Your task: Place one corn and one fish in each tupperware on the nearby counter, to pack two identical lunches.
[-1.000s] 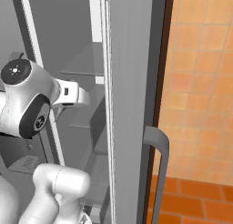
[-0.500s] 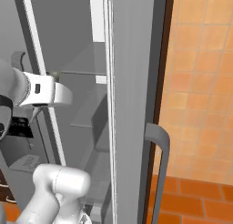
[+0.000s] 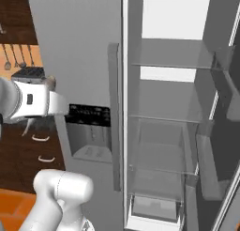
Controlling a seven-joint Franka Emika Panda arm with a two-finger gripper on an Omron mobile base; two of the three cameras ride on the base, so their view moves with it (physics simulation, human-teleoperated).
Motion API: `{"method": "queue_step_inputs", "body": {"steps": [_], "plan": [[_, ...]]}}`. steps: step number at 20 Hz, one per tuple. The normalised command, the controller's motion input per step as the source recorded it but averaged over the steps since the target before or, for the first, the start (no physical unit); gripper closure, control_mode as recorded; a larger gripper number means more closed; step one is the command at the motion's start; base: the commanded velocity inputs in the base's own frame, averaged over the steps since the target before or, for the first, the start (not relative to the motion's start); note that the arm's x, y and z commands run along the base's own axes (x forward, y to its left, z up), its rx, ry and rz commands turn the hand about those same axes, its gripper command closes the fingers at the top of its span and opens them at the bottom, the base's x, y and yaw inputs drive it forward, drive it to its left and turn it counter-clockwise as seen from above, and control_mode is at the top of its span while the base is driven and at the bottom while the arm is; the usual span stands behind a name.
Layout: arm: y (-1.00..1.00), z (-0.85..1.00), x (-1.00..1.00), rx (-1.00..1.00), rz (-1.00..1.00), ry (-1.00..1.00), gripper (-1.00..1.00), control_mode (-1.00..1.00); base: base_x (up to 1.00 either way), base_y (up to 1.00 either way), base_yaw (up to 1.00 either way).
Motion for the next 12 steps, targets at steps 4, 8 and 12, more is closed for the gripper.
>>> {"method": "queue_step_inputs", "body": {"steps": [4, 8, 12], "plan": [[0.00, 0.00, 0.00, 0.00, 0.00, 0.00, 1.00, 1.00, -0.05, 1.00, -0.04], [0.00, 0.00, 0.00, 0.00, 0.00, 0.00, 1.00, 1.00, -0.22, 1.00, -0.02], [0.00, 0.00, 0.00, 0.00, 0.00, 0.00, 1.00, 1.00, -0.11, 1.00, -0.02]]}}
